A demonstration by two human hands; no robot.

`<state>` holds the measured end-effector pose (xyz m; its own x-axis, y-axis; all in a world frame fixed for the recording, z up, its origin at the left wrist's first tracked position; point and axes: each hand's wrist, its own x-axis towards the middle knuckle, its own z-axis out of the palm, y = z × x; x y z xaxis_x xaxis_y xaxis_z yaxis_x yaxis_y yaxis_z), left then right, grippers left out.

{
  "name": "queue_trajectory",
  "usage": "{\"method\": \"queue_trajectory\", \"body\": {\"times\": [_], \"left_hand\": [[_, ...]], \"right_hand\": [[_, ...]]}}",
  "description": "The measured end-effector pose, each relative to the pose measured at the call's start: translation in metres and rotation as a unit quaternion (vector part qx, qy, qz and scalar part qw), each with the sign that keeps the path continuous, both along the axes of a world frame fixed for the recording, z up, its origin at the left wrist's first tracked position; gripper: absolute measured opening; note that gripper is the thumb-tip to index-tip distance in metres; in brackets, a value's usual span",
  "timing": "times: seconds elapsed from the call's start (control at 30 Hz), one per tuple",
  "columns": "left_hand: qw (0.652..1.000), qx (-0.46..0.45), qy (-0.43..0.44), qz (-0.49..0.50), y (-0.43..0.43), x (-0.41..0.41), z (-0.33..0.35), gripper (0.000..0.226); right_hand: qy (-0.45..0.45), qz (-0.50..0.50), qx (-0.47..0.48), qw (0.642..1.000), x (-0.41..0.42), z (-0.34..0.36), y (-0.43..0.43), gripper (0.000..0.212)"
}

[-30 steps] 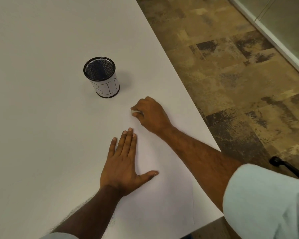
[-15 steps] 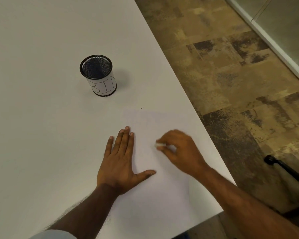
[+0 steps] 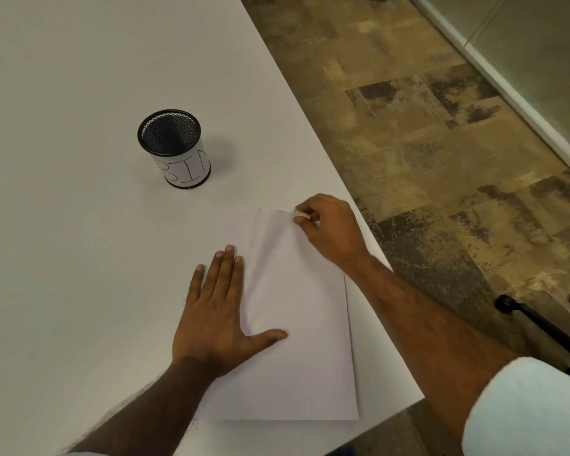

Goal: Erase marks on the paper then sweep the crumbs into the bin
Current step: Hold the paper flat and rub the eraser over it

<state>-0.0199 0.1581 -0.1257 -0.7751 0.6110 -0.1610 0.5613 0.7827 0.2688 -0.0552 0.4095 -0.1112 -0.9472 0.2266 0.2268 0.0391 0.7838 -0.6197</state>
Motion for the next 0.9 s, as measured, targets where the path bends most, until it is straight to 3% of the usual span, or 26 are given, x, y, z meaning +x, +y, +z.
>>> {"method": "queue_trajectory", "body": {"times": [0.17,0.33,0.57,0.7,0.8,0.9], "left_hand": [[1.000,-0.001,0.002,-0.002,0.001,0.000,0.002,0.129],[1.000,-0.002,-0.004,-0.004,0.001,0.001,0.002,0.130],[1.000,-0.005,-0.001,0.000,0.002,0.000,0.003,0.131],[1.000,-0.007,0.003,0.001,0.001,0.000,0.003,0.131],[1.000,-0.010,0.004,-0.003,0.001,0.000,0.002,0.132],[1.000,-0.015,0.002,-0.006,0.001,0.001,0.002,0.131]], "right_hand": [[0.012,0.033,-0.065,0.997,0.030,0.008,-0.004,0.008],[-0.019,0.152,-0.019,0.988,0.067,-0.004,-0.035,0.009],[0.028,-0.010,0.019,0.999,0.014,-0.002,0.013,0.005],[0.023,-0.042,-0.044,0.998,0.017,0.006,0.011,0.005],[-0.007,0.047,-0.077,0.996,0.050,0.011,-0.011,0.005],[-0.048,0.160,-0.049,0.985,0.085,0.003,-0.034,0.007]]}}
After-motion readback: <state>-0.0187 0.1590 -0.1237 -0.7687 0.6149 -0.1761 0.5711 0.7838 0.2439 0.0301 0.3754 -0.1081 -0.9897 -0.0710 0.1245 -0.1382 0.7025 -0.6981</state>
